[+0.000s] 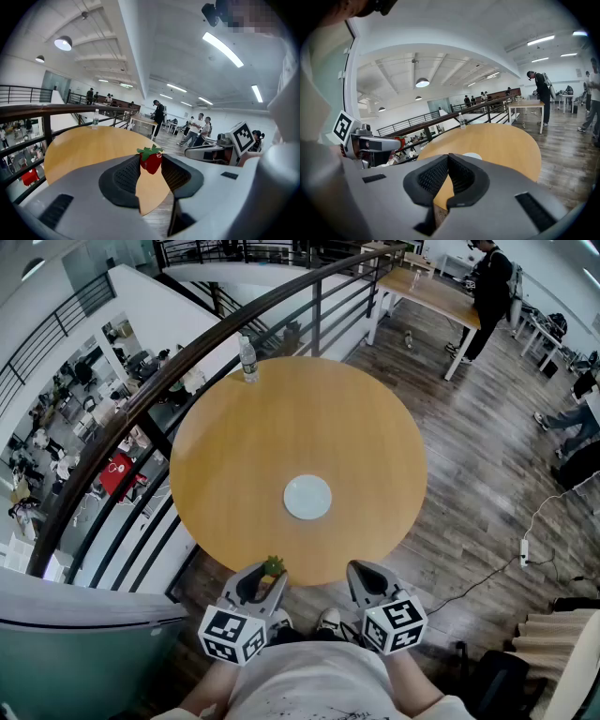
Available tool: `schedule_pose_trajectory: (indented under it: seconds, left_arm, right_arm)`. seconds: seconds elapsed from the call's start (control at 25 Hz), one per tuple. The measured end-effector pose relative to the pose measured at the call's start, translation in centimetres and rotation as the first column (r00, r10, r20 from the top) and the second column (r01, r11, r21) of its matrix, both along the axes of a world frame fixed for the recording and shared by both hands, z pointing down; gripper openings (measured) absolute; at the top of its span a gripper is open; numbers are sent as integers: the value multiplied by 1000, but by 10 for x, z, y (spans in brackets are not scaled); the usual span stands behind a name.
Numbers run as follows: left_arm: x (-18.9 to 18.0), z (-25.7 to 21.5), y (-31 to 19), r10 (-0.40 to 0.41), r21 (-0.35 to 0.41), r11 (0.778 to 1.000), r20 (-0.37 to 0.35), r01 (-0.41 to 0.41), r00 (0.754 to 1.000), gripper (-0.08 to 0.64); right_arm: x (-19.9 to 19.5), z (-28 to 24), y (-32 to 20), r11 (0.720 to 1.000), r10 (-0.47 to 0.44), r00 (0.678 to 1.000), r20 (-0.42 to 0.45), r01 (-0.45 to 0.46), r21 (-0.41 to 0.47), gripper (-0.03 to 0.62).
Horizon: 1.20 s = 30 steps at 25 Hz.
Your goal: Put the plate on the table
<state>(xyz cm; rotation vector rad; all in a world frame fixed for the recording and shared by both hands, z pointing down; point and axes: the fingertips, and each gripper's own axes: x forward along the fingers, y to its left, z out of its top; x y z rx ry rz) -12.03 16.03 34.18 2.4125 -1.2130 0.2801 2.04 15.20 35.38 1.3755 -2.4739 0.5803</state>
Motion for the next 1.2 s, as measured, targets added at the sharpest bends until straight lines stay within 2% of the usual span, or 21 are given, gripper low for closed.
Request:
schedule_pose_trajectory:
  seconds: [0.44, 1.0, 1.2]
  left_arm:
    - [-7, -7, 1, 22, 11, 1000, -4, -22, 1000, 155]
    - [-51, -7, -4, 73, 20, 997, -28, -72, 997, 155]
    - [-62, -2, -6, 91, 20, 996, -34, -91, 995, 155]
  right_arm:
    - [-15, -5, 2, 1000, -10, 1000, -5, 10, 3, 26]
    - [-22, -12, -4, 987, 158, 987, 7, -158, 18, 26]
    - [-28, -7, 4, 982, 189, 982, 6, -189, 12, 26]
